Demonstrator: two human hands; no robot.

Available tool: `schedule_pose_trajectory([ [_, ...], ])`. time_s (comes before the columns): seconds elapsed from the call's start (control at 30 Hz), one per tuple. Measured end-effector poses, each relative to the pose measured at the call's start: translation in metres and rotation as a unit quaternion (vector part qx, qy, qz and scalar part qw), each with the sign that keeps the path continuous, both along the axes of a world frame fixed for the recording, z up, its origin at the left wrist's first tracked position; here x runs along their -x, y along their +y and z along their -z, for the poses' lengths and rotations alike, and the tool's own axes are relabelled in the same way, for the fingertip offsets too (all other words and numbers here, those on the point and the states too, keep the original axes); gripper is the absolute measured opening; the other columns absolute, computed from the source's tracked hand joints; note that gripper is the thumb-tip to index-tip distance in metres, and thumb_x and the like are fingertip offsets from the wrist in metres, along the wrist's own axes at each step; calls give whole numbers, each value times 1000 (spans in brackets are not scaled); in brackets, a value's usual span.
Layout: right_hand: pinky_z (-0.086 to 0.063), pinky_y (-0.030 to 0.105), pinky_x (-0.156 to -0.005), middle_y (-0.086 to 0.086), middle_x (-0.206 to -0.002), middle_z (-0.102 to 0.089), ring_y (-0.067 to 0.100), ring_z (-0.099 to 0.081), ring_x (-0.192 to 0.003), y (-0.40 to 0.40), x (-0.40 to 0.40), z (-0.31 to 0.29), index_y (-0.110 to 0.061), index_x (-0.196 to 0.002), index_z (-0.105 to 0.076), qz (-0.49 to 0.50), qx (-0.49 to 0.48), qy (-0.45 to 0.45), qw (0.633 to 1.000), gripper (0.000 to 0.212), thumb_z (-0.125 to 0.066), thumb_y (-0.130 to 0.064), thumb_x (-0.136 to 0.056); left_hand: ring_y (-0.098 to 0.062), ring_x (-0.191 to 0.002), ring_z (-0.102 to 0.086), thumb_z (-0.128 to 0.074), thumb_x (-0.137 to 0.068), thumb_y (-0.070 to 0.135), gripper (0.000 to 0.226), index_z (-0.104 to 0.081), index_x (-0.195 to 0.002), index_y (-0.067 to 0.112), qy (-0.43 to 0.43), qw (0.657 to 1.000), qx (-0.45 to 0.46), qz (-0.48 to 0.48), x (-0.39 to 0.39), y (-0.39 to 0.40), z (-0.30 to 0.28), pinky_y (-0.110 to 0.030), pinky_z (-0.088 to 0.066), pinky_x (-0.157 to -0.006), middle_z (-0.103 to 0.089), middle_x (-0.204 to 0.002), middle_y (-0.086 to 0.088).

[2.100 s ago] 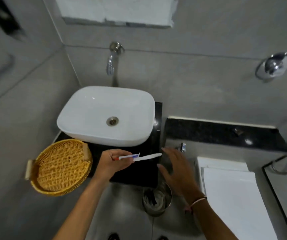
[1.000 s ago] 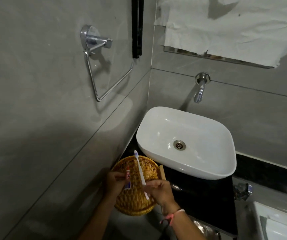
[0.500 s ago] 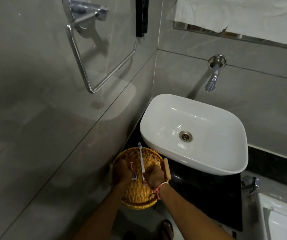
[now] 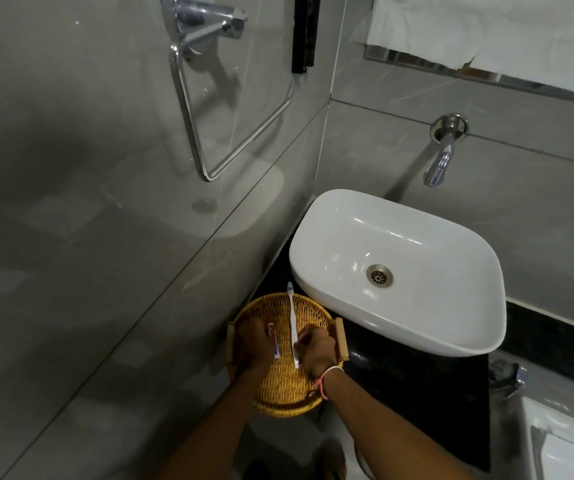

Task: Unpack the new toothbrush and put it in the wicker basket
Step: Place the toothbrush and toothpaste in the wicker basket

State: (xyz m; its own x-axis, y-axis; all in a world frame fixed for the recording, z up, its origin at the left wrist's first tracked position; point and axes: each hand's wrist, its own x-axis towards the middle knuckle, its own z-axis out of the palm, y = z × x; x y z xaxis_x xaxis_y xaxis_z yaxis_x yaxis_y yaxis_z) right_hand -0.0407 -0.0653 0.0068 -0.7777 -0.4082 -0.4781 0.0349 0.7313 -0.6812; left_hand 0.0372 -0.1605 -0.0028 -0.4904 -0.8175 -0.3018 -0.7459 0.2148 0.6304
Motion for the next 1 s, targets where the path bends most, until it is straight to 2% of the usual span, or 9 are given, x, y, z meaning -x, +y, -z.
schedule_pose_trajectory([
  [0.1, -54, 30, -86, 19, -113, -71, 30, -68, -106, -1, 1, -1, 0, -109, -65, -3, -1, 0, 1000, 17, -64, -1, -92, -31, -108, -71, -65, -98, 24, 30, -69, -113, -2, -10, 1000, 3, 11, 2, 4, 2, -40, -60, -92, -74, -116, -20],
  [0.2, -58, 35, -91, 18, -113, -70, 30, -68, -106, 0, -1, -1, 0, -108, -65, -7, 2, -1, 1000, 16, -62, 1, -93, -30, -118, -67, -77, -89, 21, 39, -67, -122, 2, -27, 999, 20, 28, 1, 7, 6, -40, -60, -96, -71, -125, -16],
  [0.3, -60, 39, -89, 20, -111, -71, 31, -70, -103, 1, -3, 0, 1, -107, -64, -3, 16, -1, 1000, 14, -60, 2, -93, -28, -120, -66, -73, -92, 17, 37, -66, -125, 5, -35, 997, 53, 36, -1, 7, 10, -38, -60, -97, -70, -129, -14],
  [0.47, -58, 30, -76, 20, -109, -71, 28, -70, -94, -3, -3, 0, 1, -105, -65, 1, 20, 1, 1000, 13, -60, 2, -93, -26, -119, -65, -67, -97, 19, 31, -66, -124, 6, -30, 996, 72, 36, -1, 8, 9, -36, -59, -97, -70, -128, -13],
  [0.57, -57, 32, -83, 20, -107, -73, 29, -70, -100, -6, -2, 1, 2, -102, -68, -2, 10, 5, 1000, 12, -60, 0, -93, -26, -123, -63, -64, -99, 20, 31, -65, -127, 7, -30, 996, 76, 37, 0, 8, 10, -36, -57, -101, -68, -132, -13],
  [0.7, -59, 43, -91, 21, -105, -74, 32, -70, -100, -8, -1, 3, 3, -102, -68, -5, 12, 11, 1000, 13, -60, -1, -94, -26, -126, -61, -64, -99, 22, 34, -63, -129, 6, -32, 996, 74, 37, -1, 9, 10, -35, -54, -104, -66, -134, -13],
  [0.83, -58, 41, -93, 20, -106, -73, 31, -70, -102, -8, -1, 3, 1, -103, -68, -1, 17, 12, 1000, 12, -62, -4, -94, -26, -121, -63, -63, -100, 24, 31, -65, -123, 4, -30, 996, 78, 37, -1, 10, 8, -34, -54, -100, -69, -128, -14],
  [1.0, -57, 36, -90, 19, -106, -73, 29, -69, -103, -6, -1, 0, 0, -103, -68, -13, 12, 15, 1000, 13, -63, -6, -93, -25, -122, -61, -58, -102, 24, 29, -65, -124, 6, -34, 993, 98, 54, -4, 11, 3, -34, -54, -102, -66, -132, -13],
])
